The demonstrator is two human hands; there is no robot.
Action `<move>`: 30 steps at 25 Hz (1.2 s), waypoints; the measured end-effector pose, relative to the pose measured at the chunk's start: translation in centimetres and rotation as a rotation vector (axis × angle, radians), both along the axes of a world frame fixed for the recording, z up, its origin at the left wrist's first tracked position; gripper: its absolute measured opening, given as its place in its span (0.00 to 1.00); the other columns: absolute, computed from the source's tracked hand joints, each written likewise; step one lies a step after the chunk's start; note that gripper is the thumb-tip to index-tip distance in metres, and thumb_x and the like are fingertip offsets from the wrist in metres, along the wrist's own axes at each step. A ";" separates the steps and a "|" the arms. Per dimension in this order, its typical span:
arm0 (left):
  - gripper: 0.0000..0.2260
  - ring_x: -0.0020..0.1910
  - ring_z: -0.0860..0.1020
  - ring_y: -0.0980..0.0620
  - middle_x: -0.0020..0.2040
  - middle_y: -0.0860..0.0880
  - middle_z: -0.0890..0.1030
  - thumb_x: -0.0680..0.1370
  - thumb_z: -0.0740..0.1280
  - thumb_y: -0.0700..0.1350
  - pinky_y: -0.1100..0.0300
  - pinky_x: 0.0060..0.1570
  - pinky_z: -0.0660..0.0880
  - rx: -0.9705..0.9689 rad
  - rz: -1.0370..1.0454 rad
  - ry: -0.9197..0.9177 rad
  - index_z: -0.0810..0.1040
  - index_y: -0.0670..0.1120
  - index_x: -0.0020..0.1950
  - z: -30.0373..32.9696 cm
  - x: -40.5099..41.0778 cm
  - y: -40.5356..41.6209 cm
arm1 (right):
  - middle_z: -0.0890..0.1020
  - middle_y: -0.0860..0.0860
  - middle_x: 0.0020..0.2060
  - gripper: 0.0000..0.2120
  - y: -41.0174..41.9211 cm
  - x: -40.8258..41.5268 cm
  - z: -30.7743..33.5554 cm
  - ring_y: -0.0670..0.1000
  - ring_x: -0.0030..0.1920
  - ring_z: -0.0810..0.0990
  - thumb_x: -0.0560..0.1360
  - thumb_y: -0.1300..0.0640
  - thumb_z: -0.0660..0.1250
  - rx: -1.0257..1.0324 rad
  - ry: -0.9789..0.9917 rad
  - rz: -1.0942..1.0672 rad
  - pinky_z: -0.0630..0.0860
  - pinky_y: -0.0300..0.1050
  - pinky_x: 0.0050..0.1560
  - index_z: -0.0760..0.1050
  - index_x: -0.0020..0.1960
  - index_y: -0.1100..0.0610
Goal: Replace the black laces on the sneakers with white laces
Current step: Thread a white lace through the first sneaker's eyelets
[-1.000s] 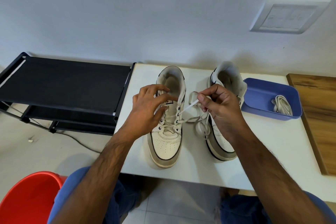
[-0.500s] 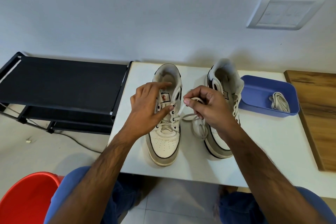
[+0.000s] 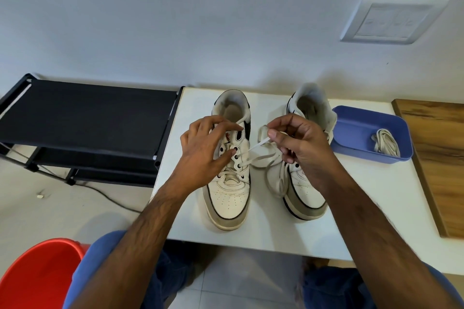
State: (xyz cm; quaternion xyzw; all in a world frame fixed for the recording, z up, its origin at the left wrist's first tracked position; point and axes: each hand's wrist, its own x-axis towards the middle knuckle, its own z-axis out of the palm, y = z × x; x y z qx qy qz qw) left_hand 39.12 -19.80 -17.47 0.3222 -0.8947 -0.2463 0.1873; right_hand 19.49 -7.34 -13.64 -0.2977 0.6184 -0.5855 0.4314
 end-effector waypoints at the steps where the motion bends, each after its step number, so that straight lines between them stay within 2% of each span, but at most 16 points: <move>1: 0.19 0.71 0.61 0.52 0.69 0.60 0.66 0.79 0.70 0.50 0.51 0.64 0.59 -0.005 -0.005 -0.004 0.71 0.64 0.67 0.0 0.1 0.0 | 0.79 0.50 0.33 0.04 0.1 -0.5 0.3 0.45 0.28 0.70 0.77 0.65 0.71 0.025 0.027 0.007 0.65 0.39 0.25 0.80 0.52 0.62; 4: 0.19 0.72 0.61 0.53 0.71 0.60 0.66 0.80 0.67 0.53 0.51 0.65 0.58 -0.007 -0.053 -0.009 0.70 0.62 0.70 0.2 0.4 -0.2 | 0.77 0.48 0.32 0.03 0.5 -2.7 1.3 0.46 0.28 0.67 0.78 0.61 0.71 0.043 0.021 -0.094 0.65 0.39 0.25 0.80 0.51 0.60; 6: 0.22 0.73 0.60 0.56 0.73 0.60 0.65 0.79 0.66 0.54 0.52 0.65 0.57 0.035 -0.106 0.012 0.67 0.60 0.72 0.5 0.8 -0.4 | 0.79 0.50 0.35 0.02 0.9 -4.0 1.6 0.45 0.30 0.69 0.79 0.62 0.69 -0.035 -0.052 -0.184 0.66 0.39 0.28 0.80 0.51 0.60; 9: 0.25 0.74 0.58 0.60 0.76 0.63 0.62 0.76 0.70 0.54 0.56 0.66 0.55 0.072 -0.172 0.018 0.67 0.58 0.72 1.0 1.7 -0.6 | 0.85 0.54 0.44 0.09 0.9 -4.8 1.3 0.46 0.38 0.78 0.80 0.69 0.64 -0.165 -0.123 -0.238 0.75 0.38 0.38 0.80 0.56 0.61; 11: 0.21 0.74 0.57 0.60 0.76 0.62 0.61 0.75 0.70 0.55 0.55 0.67 0.55 0.007 -0.195 0.011 0.71 0.58 0.67 1.4 1.7 -0.4 | 0.86 0.53 0.46 0.14 0.8 -5.1 1.2 0.47 0.44 0.82 0.79 0.72 0.62 -0.198 -0.083 -0.264 0.79 0.38 0.46 0.81 0.56 0.59; 13: 0.14 0.76 0.58 0.54 0.77 0.57 0.63 0.76 0.69 0.59 0.51 0.68 0.55 -0.134 -0.221 -0.016 0.76 0.57 0.59 1.6 1.2 0.3 | 0.86 0.53 0.50 0.16 0.8 -5.4 1.2 0.48 0.51 0.84 0.78 0.73 0.63 -0.175 0.070 -0.311 0.80 0.40 0.54 0.82 0.56 0.58; 17: 0.13 0.79 0.58 0.45 0.78 0.50 0.65 0.72 0.73 0.62 0.39 0.72 0.55 -0.348 -0.247 -0.200 0.81 0.55 0.50 0.9 -0.4 2.5 | 0.82 0.48 0.56 0.17 0.9 -5.3 0.8 0.40 0.57 0.80 0.76 0.72 0.65 -0.031 0.528 -0.377 0.77 0.40 0.60 0.82 0.56 0.54; 20: 0.07 0.78 0.59 0.44 0.76 0.50 0.68 0.74 0.74 0.56 0.37 0.71 0.57 -0.359 -0.233 -0.169 0.81 0.56 0.48 0.4 -0.9 3.3 | 0.77 0.50 0.56 0.15 0.9 -4.1 0.5 0.48 0.60 0.74 0.73 0.70 0.67 -0.071 0.967 -0.304 0.71 0.40 0.62 0.83 0.51 0.52; 22: 0.05 0.75 0.62 0.48 0.73 0.53 0.69 0.76 0.73 0.55 0.43 0.68 0.59 -0.240 -0.238 -0.024 0.81 0.56 0.49 1.1 -0.9 3.3 | 0.79 0.48 0.51 0.14 0.9 -2.9 0.8 0.47 0.55 0.74 0.75 0.68 0.68 -0.112 1.005 0.003 0.71 0.42 0.56 0.82 0.52 0.50; 24: 0.05 0.70 0.65 0.54 0.68 0.58 0.71 0.77 0.70 0.57 0.50 0.64 0.61 -0.022 -0.199 0.149 0.81 0.58 0.49 2.2 -0.8 3.1 | 0.80 0.46 0.49 0.06 0.8 -1.4 0.8 0.45 0.53 0.74 0.80 0.58 0.69 -0.008 0.953 0.410 0.71 0.45 0.54 0.81 0.54 0.50; 25: 0.05 0.68 0.67 0.55 0.65 0.60 0.73 0.77 0.70 0.57 0.51 0.63 0.62 0.078 -0.175 0.231 0.80 0.59 0.49 2.6 -0.7 2.9 | 0.80 0.45 0.48 0.05 0.8 -0.7 0.6 0.45 0.53 0.74 0.81 0.52 0.68 0.058 0.917 0.537 0.71 0.48 0.55 0.81 0.54 0.51; 26: 0.04 0.65 0.71 0.54 0.60 0.60 0.76 0.77 0.70 0.56 0.50 0.62 0.66 0.168 -0.160 0.305 0.80 0.59 0.49 3.0 -0.6 2.6 | 0.80 0.46 0.48 0.09 0.8 -0.1 0.5 0.46 0.53 0.74 0.81 0.49 0.67 0.087 0.862 0.593 0.72 0.50 0.55 0.81 0.53 0.53; 28: 0.02 0.54 0.78 0.51 0.50 0.55 0.79 0.77 0.70 0.52 0.49 0.56 0.73 0.382 -0.144 0.470 0.80 0.55 0.46 3.4 -0.3 2.2 | 0.82 0.47 0.46 0.10 1.0 0.4 1.0 0.47 0.53 0.78 0.81 0.49 0.67 0.043 0.678 0.596 0.74 0.50 0.55 0.82 0.50 0.55; 30: 0.07 0.45 0.79 0.50 0.42 0.52 0.80 0.78 0.68 0.49 0.54 0.50 0.76 0.596 -0.117 0.638 0.77 0.46 0.44 3.8 0.1 1.8 | 0.84 0.49 0.44 0.10 1.2 0.2 2.2 0.48 0.49 0.82 0.81 0.52 0.66 -0.049 0.442 0.539 0.76 0.46 0.52 0.81 0.47 0.57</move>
